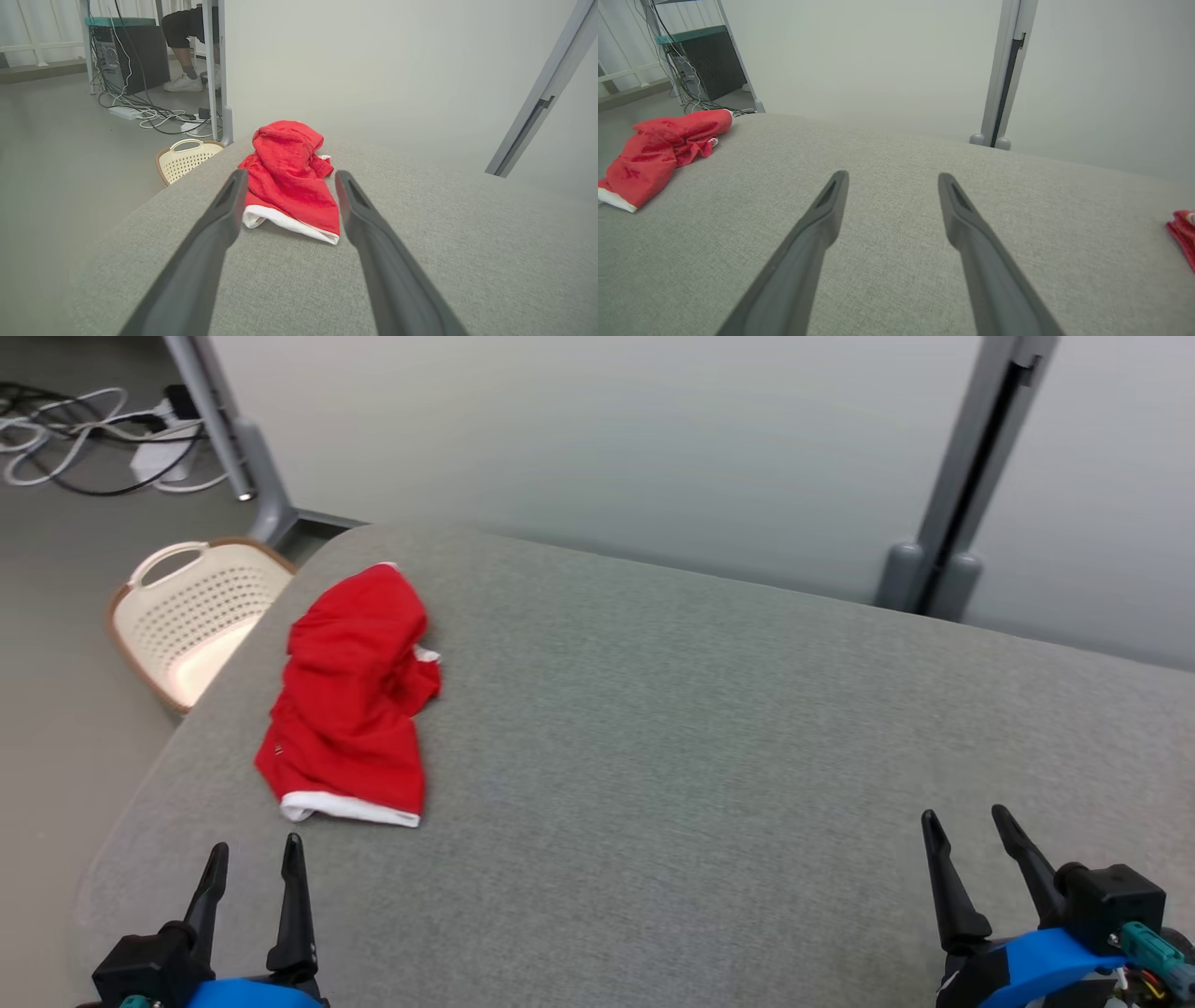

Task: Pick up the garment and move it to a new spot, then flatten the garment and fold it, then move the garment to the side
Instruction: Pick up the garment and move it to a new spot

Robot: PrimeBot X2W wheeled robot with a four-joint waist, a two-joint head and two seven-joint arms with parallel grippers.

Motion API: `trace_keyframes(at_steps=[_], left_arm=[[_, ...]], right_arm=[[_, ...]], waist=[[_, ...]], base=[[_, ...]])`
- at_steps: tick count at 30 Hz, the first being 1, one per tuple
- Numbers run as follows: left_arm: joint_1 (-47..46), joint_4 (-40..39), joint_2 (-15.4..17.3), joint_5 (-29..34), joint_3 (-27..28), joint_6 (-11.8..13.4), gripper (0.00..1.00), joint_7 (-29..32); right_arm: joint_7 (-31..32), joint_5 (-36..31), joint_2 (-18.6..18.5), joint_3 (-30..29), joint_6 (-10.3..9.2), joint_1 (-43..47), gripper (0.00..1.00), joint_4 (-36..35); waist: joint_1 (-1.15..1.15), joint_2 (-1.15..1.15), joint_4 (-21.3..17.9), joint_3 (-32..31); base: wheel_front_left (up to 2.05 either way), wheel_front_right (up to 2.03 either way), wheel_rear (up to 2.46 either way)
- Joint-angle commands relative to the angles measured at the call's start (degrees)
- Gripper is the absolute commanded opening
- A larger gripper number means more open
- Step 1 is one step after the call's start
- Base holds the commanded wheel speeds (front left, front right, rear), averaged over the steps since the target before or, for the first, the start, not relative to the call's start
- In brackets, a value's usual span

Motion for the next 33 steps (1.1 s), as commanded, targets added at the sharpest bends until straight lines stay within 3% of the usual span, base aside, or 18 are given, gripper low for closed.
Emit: trace_keyframes(at_steps=[1, 13, 26, 33], left_arm=[[0.7, -0.3, 0.4, -0.2, 0.2, 0.2, 1.00, 0.0], [2.4, -1.9, 0.7, -0.7, 0.4, 1.1, 1.00, 0.2], [1.5, -2.8, 1.2, -1.4, 0.8, 1.5, 1.00, 0.4], [-3.1, -4.9, 2.5, -2.2, 1.7, 0.1, 1.00, 1.1]], right_arm=[[-0.4, 0.5, 0.1, 0.1, 0.01, 0.7, 1.00, 0.4], [-0.4, 0.7, 0.0, 1.6, 0.01, 0.5, 1.00, 1.5], [-0.6, 0.8, 0.0, 1.4, 0.01, 0.5, 1.00, 1.3], [-1.4, 0.4, 0.0, 1.2, 0.01, -0.5, 1.00, 0.0]], waist=[[0.00, 0.00, 3.0, -0.3], [0.00, 0.00, 7.4, -1.0], [0.00, 0.00, 6.9, -0.3], [0.00, 0.00, 6.9, 2.4]], base=[[0.00, 0.00, 0.00], [0.00, 0.00, 0.00], [0.00, 0.00, 0.00], [0.00, 0.00, 0.00]])
